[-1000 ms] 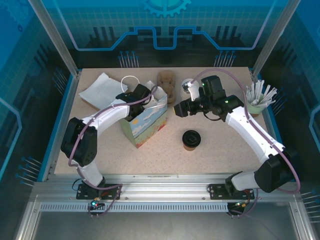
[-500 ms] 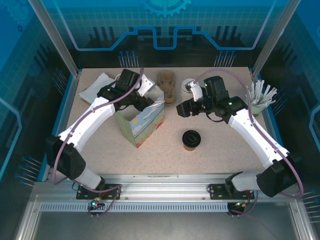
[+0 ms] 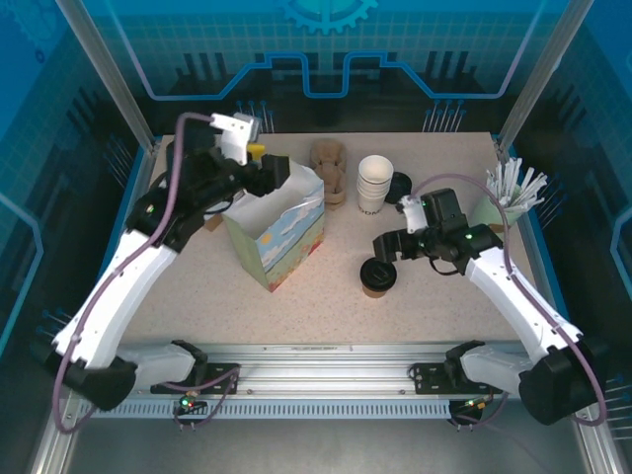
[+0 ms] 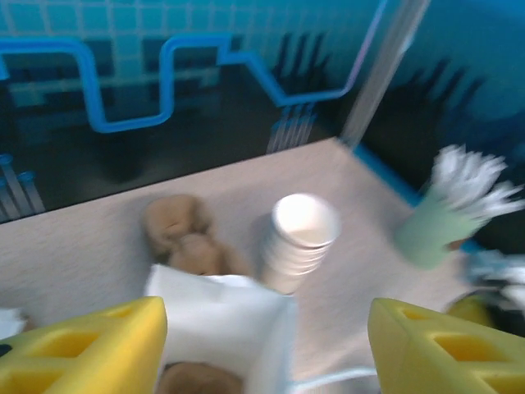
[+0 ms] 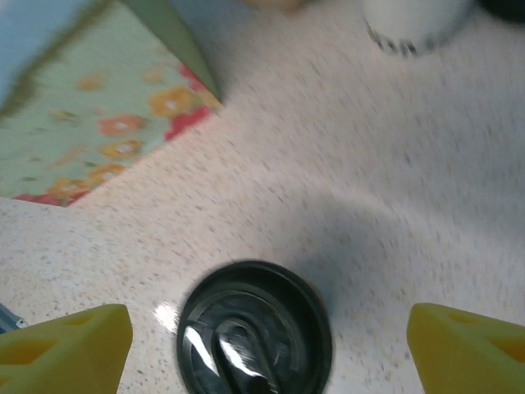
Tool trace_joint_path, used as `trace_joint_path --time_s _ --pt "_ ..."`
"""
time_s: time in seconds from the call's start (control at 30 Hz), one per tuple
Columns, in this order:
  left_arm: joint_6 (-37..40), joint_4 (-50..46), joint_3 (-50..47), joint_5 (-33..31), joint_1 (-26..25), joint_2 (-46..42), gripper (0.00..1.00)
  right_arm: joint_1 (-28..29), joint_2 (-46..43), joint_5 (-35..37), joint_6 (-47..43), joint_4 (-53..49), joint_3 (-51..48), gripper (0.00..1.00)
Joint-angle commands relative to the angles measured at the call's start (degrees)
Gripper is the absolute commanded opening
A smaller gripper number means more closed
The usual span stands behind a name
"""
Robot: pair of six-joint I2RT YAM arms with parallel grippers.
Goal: Pack the takeout coffee
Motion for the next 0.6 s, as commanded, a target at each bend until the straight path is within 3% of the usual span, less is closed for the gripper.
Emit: trace_joint_path --time_s 0.0,0.13,0.37,0.57 --pt "-12.8 5.4 -4.1 9.3 -4.4 -3.2 0.66 -4.3 1.8 -12.1 3.2 3.8 -4.8 0.89" --pt "-11.0 0.6 -5.3 8.9 -11.0 -3.9 0.66 -7.7 3.0 -17.9 4.7 8.3 -10.2 0.86" --pt "-11.8 -2.0 -11.4 11.0 -19.1 -3.6 0.65 -8.0 5.9 -25.3 5.3 14.2 -14.5 0.78" --pt "-10.8 -2.9 -13.3 9.3 -23.3 -1.8 0.65 -6.9 7.5 -25.9 5.6 16.0 -15.4 0.69"
